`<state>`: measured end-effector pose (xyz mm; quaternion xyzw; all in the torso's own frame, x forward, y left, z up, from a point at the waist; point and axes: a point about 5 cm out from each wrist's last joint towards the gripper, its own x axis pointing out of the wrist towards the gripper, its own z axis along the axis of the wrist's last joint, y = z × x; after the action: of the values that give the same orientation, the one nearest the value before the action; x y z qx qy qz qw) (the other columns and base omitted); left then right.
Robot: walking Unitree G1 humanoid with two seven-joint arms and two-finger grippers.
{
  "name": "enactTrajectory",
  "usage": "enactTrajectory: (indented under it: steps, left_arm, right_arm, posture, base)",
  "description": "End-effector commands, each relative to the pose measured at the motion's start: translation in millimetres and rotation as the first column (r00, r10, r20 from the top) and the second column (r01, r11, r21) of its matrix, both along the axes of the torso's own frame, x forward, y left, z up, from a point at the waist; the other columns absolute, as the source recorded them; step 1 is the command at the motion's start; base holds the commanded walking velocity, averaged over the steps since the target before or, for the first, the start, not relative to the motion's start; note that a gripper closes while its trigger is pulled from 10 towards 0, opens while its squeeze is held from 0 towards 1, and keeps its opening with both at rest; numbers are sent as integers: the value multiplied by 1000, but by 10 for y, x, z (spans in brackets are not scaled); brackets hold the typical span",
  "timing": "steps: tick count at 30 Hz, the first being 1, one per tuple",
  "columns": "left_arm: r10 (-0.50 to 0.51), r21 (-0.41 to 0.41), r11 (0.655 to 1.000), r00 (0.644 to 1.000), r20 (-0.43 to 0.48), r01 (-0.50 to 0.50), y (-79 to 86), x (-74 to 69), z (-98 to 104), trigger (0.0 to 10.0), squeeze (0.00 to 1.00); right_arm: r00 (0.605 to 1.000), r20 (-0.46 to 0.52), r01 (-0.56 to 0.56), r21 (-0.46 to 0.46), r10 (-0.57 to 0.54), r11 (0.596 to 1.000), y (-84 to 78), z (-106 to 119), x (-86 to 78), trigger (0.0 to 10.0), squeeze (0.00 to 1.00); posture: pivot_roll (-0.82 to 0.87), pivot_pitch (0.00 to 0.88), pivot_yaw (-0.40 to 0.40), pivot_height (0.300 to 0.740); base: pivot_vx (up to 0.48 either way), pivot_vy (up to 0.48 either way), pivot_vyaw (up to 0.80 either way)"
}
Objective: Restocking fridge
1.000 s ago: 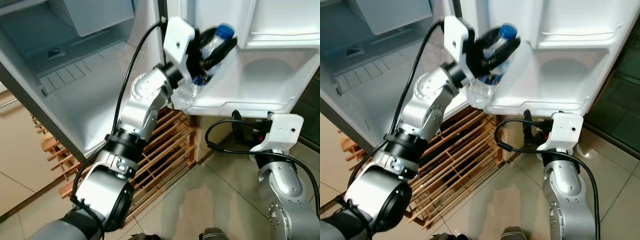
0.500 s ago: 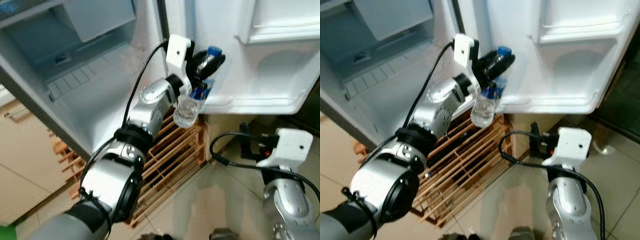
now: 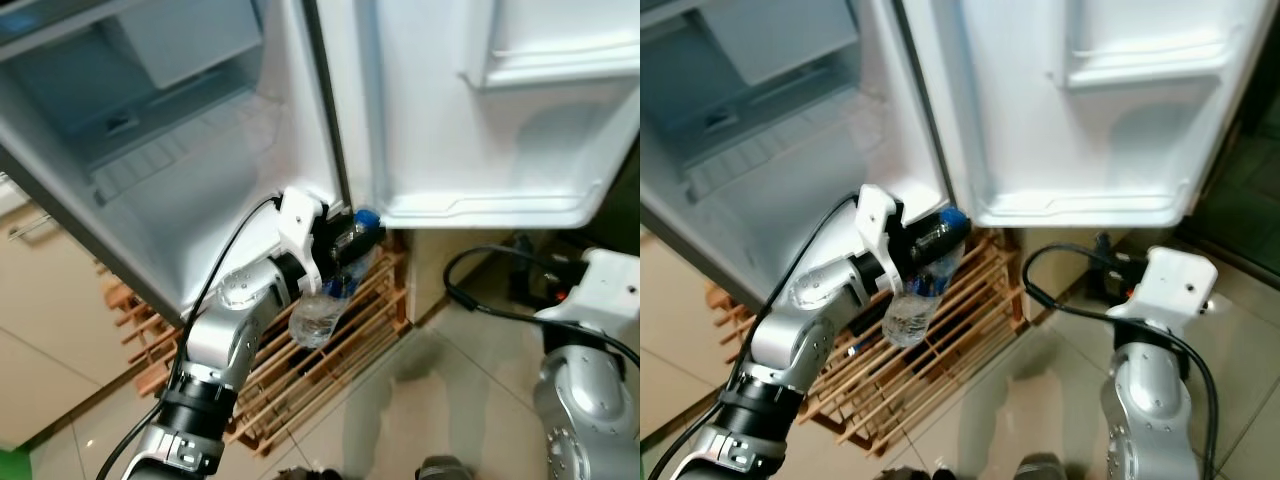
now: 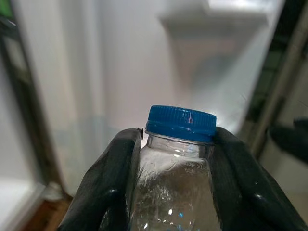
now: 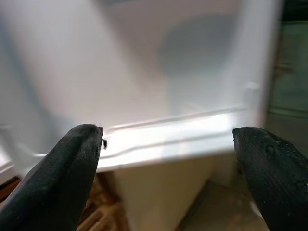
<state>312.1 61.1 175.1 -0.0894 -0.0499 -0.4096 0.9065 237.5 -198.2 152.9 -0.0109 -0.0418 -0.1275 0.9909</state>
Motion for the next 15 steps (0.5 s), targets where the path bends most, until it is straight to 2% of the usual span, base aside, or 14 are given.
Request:
enactTrajectory:
  steps: [1, 3, 5, 7, 9, 11, 12, 13, 15]
  left_arm:
    - [30, -2, 1000, 999, 43, -30, 15, -7, 100, 10000, 0]
    - [29, -3, 1000, 999, 43, -29, 6, -6, 109, 10000, 0]
    - [72, 27, 997, 996, 54, -74, 59, -16, 87, 10000, 0]
    - [102, 42, 994, 994, 36, -103, 120, -41, 58, 10000, 0]
    - [126, 110, 985, 989, 73, -134, 240, -108, 6, 10000, 0]
    - [137, 168, 974, 986, 99, -152, 435, -247, -82, 10000, 0]
    - [147, 174, 973, 987, 62, -155, 550, -347, -158, 10000, 0]
    - [166, 160, 973, 986, 3, -164, 648, -506, -254, 10000, 0]
    - [184, 136, 975, 981, -67, -174, 717, -692, -344, 10000, 0]
  right_arm:
    - [999, 21, -45, -10, 46, 999, 66, 48, 88, 10000, 341]
    - [999, 24, -49, -10, 49, 999, 63, 56, 111, 10000, 341]
    - [997, 33, -74, -15, 74, 997, 58, 89, 190, 10000, 302]
    - [996, 38, -75, -17, 75, 997, 38, 104, 206, 10000, 286]
    - [997, 35, -62, -23, 63, 998, 2, 99, 143, 10000, 275]
    - [998, 22, -52, -56, 53, 997, -16, 90, -38, 10000, 278]
    - [998, 11, -54, -84, 55, 995, -17, 78, -161, 10000, 278]
    - [999, 7, -46, -109, 47, 993, -47, 76, -330, 10000, 286]
    - [999, 13, -34, -133, 36, 991, -87, 94, -510, 10000, 286]
  posture:
    - [-193, 0, 177, 732]
    - [-189, 0, 169, 732]
    - [-174, 0, 151, 732]
    - [-169, 0, 142, 732]
    - [-167, 0, 128, 732]
    - [-169, 0, 118, 732]
    - [-170, 0, 117, 732]
    - [-180, 0, 116, 732]
    - [-182, 0, 115, 732]
  base:
    - [0, -420, 719]
    - [0, -420, 719]
    - [141, -366, 566]
    - [0, 0, 438]
    - [0, 0, 0]
    - [0, 0, 0]
    - [0, 0, 0]
    - [0, 0, 0]
    - [0, 0, 0]
